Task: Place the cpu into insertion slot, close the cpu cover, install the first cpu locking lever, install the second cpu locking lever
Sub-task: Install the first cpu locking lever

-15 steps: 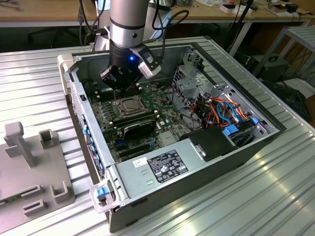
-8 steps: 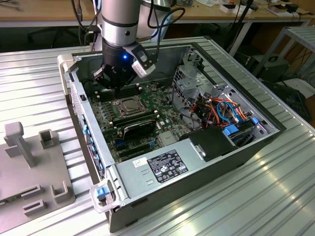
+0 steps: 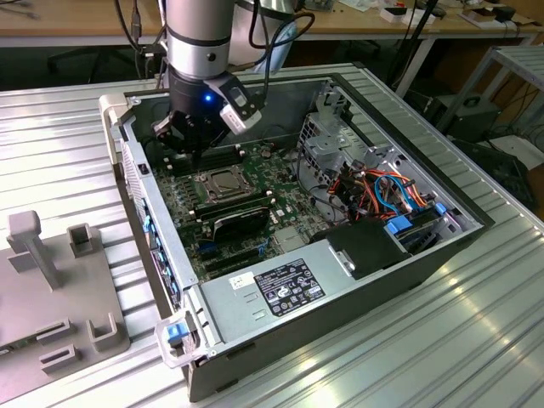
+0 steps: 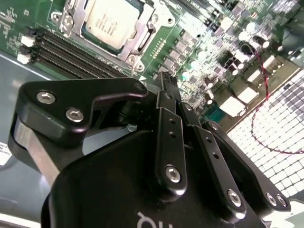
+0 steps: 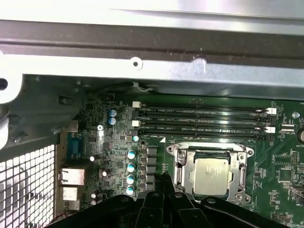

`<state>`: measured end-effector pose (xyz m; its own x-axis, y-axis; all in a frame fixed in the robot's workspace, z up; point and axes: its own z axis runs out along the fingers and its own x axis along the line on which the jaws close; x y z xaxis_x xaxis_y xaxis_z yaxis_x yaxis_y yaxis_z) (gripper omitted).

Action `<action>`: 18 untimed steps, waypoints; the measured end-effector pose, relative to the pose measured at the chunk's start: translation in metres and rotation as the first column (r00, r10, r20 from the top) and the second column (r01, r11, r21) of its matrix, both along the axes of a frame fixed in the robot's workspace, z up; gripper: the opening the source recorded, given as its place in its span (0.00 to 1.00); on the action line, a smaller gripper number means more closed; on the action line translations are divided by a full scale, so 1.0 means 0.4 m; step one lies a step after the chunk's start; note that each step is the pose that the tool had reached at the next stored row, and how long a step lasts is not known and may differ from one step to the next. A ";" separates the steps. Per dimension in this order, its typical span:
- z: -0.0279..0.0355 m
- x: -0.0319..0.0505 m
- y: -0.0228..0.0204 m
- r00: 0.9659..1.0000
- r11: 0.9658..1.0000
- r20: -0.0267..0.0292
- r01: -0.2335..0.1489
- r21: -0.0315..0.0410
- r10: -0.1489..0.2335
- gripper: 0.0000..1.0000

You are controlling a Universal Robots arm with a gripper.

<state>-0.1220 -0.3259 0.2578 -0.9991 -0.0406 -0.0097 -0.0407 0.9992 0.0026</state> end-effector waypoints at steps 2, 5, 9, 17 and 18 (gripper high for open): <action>-0.001 0.000 0.014 1.000 1.000 0.000 0.000 0.001 0.000 0.11; -0.002 0.000 0.031 1.000 1.000 0.000 0.000 0.001 0.000 0.11; -0.006 0.000 0.045 1.000 1.000 0.000 0.000 0.003 0.000 0.11; -0.006 0.027 0.048 1.000 1.000 0.000 0.000 0.003 0.000 0.11; -0.006 0.031 0.048 1.000 1.000 0.000 0.000 0.002 0.000 0.11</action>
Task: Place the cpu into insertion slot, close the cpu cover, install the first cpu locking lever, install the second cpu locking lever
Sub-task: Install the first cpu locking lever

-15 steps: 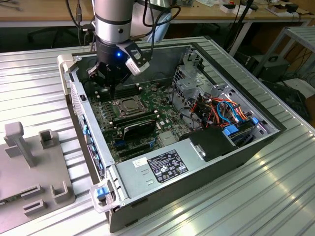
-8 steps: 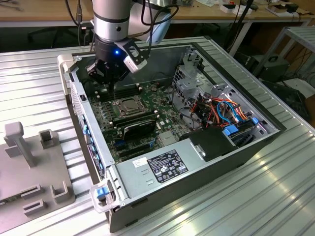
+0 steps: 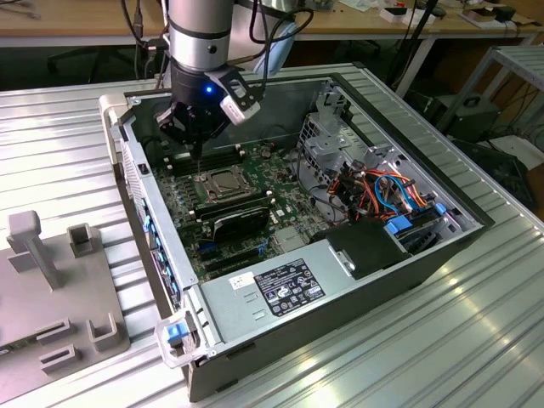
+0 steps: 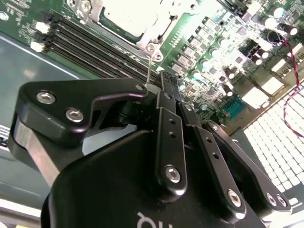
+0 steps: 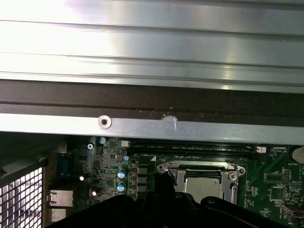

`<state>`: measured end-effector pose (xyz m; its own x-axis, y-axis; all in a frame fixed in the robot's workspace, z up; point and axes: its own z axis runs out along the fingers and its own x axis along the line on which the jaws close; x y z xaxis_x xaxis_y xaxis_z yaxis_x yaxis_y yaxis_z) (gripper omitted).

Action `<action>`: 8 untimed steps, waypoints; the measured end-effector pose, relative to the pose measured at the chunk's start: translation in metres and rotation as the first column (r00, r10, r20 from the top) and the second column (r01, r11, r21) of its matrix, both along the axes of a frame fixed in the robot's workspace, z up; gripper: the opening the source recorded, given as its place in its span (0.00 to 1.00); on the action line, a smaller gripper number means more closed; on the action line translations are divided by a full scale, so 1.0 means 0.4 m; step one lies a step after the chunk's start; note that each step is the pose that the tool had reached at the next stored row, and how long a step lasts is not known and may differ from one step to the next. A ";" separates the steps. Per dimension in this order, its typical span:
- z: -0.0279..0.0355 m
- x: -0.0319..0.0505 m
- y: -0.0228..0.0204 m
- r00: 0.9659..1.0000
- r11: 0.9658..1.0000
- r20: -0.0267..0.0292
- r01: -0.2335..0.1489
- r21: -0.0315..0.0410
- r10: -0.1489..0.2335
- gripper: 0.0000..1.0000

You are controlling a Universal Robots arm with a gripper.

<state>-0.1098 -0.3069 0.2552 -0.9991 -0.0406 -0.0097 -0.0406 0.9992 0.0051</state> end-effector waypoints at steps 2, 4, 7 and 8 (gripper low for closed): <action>0.000 0.008 0.001 1.000 1.000 0.000 0.000 0.000 0.000 0.11; 0.000 0.012 0.001 1.000 1.000 0.000 0.000 0.000 0.000 0.11; 0.000 0.016 0.001 1.000 1.000 0.000 0.000 0.000 0.000 0.11; 0.000 0.016 0.001 1.000 1.000 0.000 0.000 0.000 0.000 0.11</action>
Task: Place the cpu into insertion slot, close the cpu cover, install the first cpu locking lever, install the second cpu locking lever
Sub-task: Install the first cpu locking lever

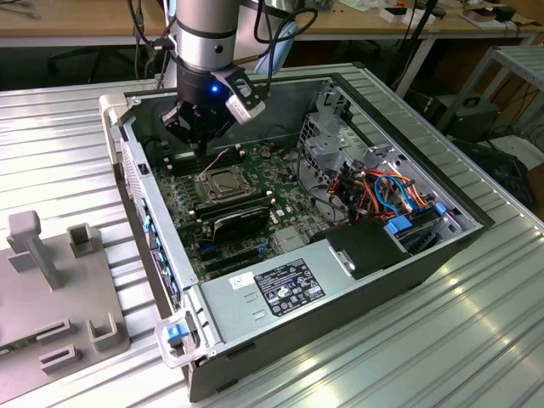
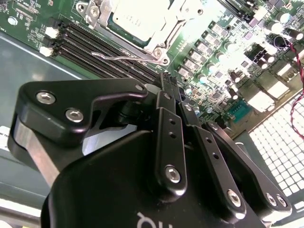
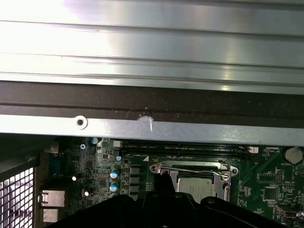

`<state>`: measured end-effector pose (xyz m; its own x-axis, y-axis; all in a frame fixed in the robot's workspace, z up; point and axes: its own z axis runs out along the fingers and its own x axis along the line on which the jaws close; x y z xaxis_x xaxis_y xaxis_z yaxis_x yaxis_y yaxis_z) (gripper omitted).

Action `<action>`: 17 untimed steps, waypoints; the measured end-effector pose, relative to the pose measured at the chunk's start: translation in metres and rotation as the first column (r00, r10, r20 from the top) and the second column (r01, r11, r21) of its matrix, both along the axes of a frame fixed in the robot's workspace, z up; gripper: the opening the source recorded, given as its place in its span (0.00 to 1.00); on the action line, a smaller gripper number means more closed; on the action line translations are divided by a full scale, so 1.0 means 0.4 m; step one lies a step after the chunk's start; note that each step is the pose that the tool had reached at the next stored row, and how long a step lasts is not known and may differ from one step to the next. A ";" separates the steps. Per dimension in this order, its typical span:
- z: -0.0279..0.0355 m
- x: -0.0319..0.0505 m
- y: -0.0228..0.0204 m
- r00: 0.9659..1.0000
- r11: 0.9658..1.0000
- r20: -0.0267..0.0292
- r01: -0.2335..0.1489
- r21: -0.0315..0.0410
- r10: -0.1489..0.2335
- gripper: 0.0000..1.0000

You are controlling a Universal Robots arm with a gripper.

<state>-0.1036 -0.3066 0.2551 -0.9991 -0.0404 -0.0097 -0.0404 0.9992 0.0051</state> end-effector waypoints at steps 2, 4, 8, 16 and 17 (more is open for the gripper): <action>-0.002 0.000 0.000 1.000 1.000 0.000 0.000 0.000 0.000 0.11; -0.002 0.000 0.000 1.000 1.000 0.000 0.000 0.000 0.000 0.11; -0.002 0.000 0.000 1.000 1.000 0.000 0.000 0.000 0.000 0.11; -0.021 0.015 0.000 1.000 1.000 0.000 0.000 0.000 0.000 0.11; -0.023 0.023 0.000 1.000 1.000 0.000 0.000 0.000 0.000 0.11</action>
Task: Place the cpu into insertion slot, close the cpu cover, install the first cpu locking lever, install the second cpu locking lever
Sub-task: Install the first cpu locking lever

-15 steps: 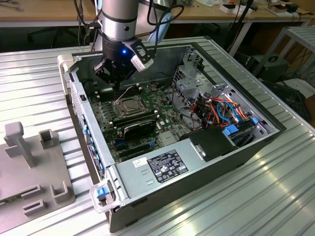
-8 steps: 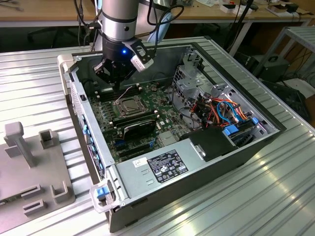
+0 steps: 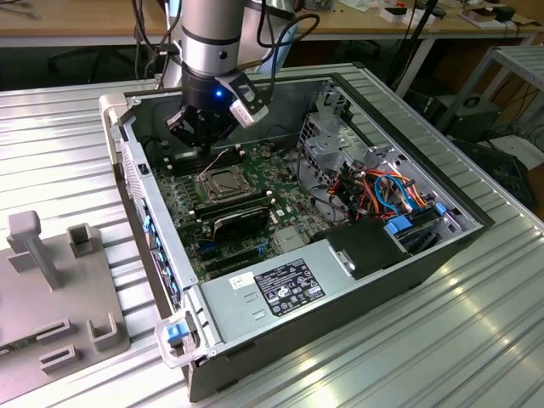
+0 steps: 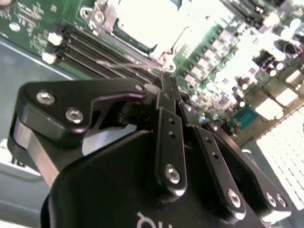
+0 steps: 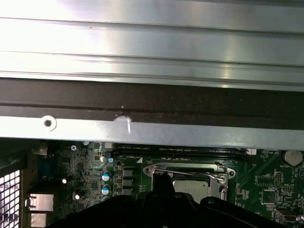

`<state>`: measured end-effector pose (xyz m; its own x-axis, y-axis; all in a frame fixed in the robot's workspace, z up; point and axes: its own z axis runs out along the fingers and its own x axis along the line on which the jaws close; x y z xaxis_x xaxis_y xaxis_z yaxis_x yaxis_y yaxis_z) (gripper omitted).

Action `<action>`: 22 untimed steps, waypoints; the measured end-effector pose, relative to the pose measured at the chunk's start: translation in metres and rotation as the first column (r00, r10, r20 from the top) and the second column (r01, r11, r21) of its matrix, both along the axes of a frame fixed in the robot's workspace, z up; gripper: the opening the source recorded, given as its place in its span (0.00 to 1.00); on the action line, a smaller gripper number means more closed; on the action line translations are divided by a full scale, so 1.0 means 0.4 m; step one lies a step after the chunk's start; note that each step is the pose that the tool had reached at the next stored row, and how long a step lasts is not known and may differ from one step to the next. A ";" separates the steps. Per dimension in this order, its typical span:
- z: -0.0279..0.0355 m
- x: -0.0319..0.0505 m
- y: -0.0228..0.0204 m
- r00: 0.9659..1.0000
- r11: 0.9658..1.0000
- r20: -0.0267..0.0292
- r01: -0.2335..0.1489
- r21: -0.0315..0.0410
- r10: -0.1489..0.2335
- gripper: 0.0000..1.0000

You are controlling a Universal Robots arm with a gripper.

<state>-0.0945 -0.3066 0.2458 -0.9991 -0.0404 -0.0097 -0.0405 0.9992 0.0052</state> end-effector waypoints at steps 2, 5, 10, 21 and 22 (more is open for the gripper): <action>-0.005 0.010 0.000 1.000 1.000 0.000 0.000 0.000 0.000 0.11; -0.013 0.021 0.000 1.000 1.000 0.000 0.000 0.000 0.000 0.11; -0.015 0.026 0.000 1.000 1.000 -0.001 0.000 0.000 0.000 0.11; -0.019 0.043 0.008 1.000 1.000 -0.001 0.000 0.003 0.000 0.11; -0.021 0.045 0.009 1.000 1.000 -0.001 0.000 0.003 0.000 0.11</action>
<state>-0.0764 -0.3030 0.2375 -0.9991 -0.0407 -0.0088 -0.0408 0.9991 0.0086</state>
